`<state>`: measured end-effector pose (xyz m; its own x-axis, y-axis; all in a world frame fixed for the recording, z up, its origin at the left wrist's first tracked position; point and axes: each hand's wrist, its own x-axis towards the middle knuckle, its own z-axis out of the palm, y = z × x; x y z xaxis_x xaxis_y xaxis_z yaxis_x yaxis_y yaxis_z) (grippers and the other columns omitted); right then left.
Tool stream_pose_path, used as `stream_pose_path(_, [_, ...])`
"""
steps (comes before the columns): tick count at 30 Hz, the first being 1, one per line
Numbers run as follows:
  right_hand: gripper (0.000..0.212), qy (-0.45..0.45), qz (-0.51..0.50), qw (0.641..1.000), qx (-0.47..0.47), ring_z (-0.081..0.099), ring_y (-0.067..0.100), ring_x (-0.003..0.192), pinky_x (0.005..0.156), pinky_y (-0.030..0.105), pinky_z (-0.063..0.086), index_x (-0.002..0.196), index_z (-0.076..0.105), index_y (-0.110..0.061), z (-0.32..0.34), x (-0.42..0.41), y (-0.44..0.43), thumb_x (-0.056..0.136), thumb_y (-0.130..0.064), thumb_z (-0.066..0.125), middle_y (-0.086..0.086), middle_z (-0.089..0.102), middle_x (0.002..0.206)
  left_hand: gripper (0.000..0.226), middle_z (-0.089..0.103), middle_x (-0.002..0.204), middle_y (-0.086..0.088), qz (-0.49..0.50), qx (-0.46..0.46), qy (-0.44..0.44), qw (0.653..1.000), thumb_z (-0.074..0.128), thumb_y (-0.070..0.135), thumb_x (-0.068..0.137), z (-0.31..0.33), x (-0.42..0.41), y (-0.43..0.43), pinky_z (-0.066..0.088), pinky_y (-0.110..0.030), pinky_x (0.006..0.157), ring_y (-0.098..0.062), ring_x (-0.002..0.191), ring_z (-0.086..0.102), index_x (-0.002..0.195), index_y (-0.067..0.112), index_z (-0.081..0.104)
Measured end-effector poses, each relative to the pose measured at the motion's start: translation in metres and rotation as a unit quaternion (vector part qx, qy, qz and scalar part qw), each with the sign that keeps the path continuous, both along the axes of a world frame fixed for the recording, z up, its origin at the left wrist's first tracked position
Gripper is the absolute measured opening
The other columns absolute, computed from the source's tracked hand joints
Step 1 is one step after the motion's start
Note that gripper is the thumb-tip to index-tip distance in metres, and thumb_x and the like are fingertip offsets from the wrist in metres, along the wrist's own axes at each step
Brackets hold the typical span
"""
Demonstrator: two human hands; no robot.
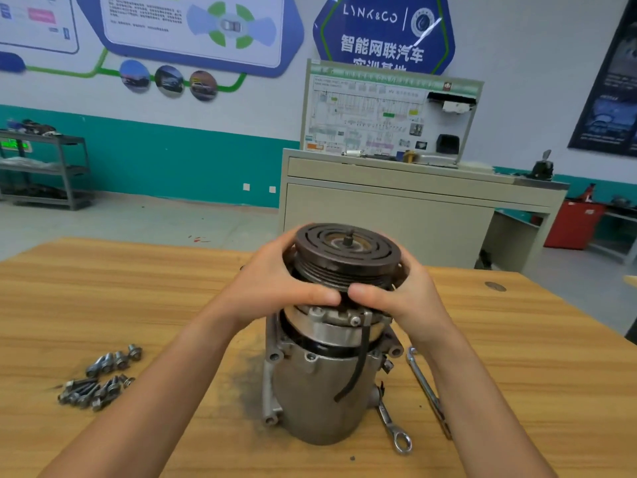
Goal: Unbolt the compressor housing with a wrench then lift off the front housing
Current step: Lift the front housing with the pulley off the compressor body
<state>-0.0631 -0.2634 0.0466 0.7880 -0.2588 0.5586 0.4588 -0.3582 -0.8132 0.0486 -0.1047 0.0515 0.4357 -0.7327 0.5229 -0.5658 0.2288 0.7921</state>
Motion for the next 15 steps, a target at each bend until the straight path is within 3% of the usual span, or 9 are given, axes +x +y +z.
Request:
stream_pose_path(6, [0.062,0.020,-0.006,0.999,0.030,0.067,0.009,0.091,0.068,0.018,0.051,0.099,0.063,-0.023,0.032,0.013,0.000,0.041,-0.037,0.081,-0.008,0.072,0.094,0.066,0.070,0.094,0.022,0.023,0.001,0.037,0.999,0.085,0.031,0.043,0.027,0.009,-0.002,0.047,-0.008,0.065,0.005,0.089,0.064,0.104,0.033,0.059])
stream_pose_path(12, [0.065,0.069,-0.026,0.997,0.032,0.067,0.010,0.091,0.071,0.021,0.051,0.107,0.063,-0.016,0.038,0.017,0.019,0.047,-0.033,0.083,-0.003,0.070,0.100,0.073,0.072,0.099,0.011,0.034,-0.011,0.083,0.996,0.081,0.041,0.037,0.019,0.013,0.012,0.051,-0.017,0.074,-0.008,0.096,0.066,0.106,0.025,0.062])
stream_pose_path(15, [0.070,0.067,-0.017,0.997,0.024,0.066,0.009,0.092,0.072,0.022,0.054,0.111,0.061,-0.016,0.042,0.014,0.046,0.047,-0.035,0.083,-0.004,0.070,0.102,0.090,0.072,0.100,0.010,0.044,-0.023,0.074,0.996,0.087,0.053,0.024,0.020,0.013,0.038,0.051,-0.017,0.072,-0.009,0.096,0.066,0.106,0.026,0.062])
